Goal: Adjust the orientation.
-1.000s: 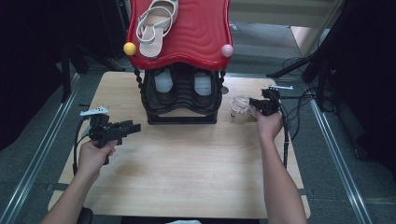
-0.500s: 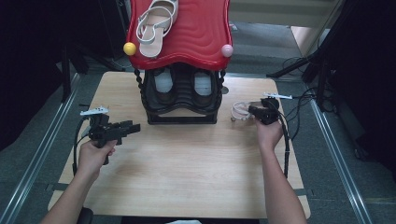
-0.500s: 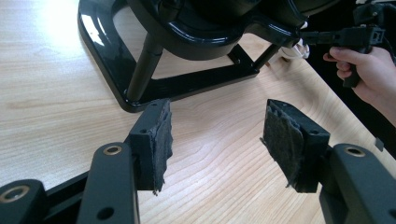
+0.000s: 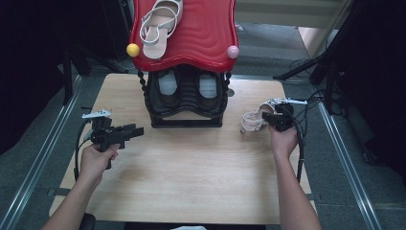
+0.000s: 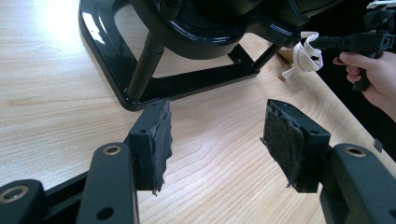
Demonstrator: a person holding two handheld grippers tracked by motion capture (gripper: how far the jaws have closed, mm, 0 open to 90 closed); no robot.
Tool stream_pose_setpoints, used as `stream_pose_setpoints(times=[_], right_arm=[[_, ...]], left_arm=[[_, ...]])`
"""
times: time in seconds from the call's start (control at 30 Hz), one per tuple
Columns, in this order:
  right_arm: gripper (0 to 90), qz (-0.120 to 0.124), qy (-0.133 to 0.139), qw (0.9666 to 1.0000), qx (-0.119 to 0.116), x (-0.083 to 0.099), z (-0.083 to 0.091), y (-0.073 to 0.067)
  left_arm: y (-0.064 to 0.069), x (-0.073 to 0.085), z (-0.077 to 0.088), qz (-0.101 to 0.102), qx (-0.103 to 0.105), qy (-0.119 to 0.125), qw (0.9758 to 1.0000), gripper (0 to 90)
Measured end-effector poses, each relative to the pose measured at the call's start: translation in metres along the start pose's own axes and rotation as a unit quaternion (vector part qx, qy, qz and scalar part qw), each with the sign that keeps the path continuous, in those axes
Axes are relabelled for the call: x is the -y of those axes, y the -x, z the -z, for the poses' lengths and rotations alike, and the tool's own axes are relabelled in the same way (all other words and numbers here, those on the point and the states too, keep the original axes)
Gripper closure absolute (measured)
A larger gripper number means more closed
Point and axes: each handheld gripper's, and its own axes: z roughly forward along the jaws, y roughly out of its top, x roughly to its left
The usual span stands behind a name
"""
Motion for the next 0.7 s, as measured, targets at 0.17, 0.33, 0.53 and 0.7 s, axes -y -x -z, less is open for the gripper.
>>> stream_pose_setpoints(times=[0.17,0.33,0.53,0.7], right_arm=[[90.0,0.001,-0.001,0.9999,0.011,0.0,-0.001,0.004],[90.0,-0.011,-0.005,0.9999,0.011,0.002,-0.001,0.008],[90.0,-0.008,0.007,0.9999,-0.002,-0.001,0.002,-0.003],[90.0,0.007,0.008,0.9999,-0.009,-0.006,0.002,-0.015]], left_arm=[[0.0,0.0,0.001,0.0,0.0,0.0,1.0,42.0],[-0.001,0.0,-0.002,0.002,0.002,-0.004,1.0,42.0],[0.0,0.0,-0.002,-0.001,0.002,-0.005,1.0,42.0],[0.0,0.0,-0.002,-0.001,0.004,-0.006,1.0,42.0]])
